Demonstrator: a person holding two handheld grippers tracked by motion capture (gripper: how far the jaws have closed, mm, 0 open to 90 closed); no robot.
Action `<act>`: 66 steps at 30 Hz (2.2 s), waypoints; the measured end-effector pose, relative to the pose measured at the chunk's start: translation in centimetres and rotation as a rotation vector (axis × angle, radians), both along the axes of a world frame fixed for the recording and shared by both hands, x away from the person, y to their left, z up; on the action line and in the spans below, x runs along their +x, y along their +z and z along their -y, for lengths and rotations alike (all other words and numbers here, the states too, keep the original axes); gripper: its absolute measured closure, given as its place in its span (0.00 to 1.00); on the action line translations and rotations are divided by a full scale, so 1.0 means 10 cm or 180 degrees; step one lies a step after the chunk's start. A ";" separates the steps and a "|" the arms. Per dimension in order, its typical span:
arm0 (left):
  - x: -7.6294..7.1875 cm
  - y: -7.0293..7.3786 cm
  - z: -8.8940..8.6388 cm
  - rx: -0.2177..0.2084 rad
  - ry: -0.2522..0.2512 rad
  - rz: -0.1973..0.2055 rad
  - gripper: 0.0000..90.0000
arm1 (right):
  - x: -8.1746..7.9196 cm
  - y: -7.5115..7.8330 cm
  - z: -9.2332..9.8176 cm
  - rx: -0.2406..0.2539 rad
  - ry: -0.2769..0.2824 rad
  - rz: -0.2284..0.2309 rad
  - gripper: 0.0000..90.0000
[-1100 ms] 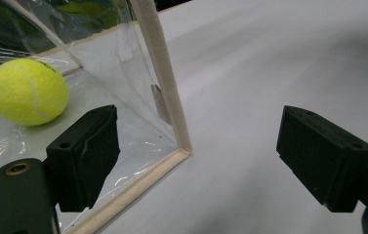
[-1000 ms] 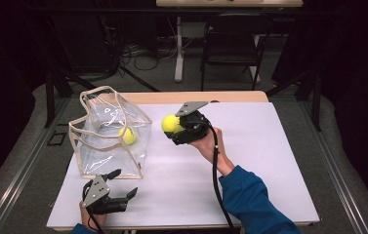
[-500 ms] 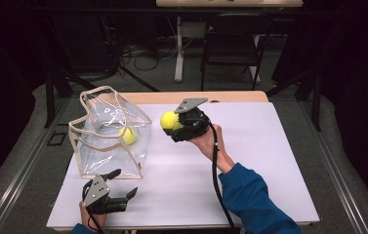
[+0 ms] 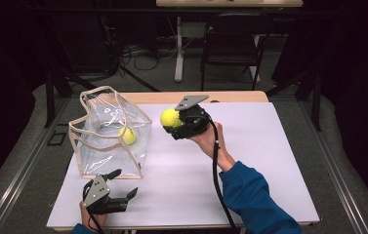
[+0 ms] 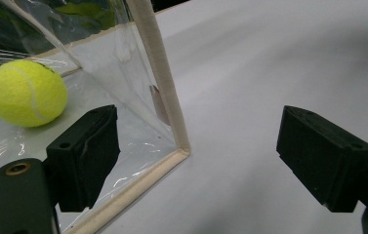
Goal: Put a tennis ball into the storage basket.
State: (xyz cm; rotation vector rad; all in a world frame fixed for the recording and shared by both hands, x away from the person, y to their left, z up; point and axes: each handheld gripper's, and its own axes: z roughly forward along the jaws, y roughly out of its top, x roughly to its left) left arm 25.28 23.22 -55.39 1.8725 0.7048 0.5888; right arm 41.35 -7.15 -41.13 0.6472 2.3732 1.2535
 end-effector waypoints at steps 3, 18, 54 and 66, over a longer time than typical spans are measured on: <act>0.00 0.00 0.00 0.0013 0.0004 0.0006 0.18 | 0.00 0.01 0.01 0.0027 0.0000 0.0019 0.30; 0.00 0.00 0.00 0.0006 -0.0005 0.0008 0.18 | 0.01 0.16 0.01 0.0087 -0.0006 0.0129 0.30; 0.00 0.00 0.00 -0.0004 -0.0003 -0.0004 0.18 | 0.00 0.39 -0.07 0.0181 0.0053 0.0249 0.30; 0.00 0.00 0.00 -0.0005 0.0001 0.0007 0.18 | 0.01 0.43 -0.12 0.0193 0.0075 0.0272 0.30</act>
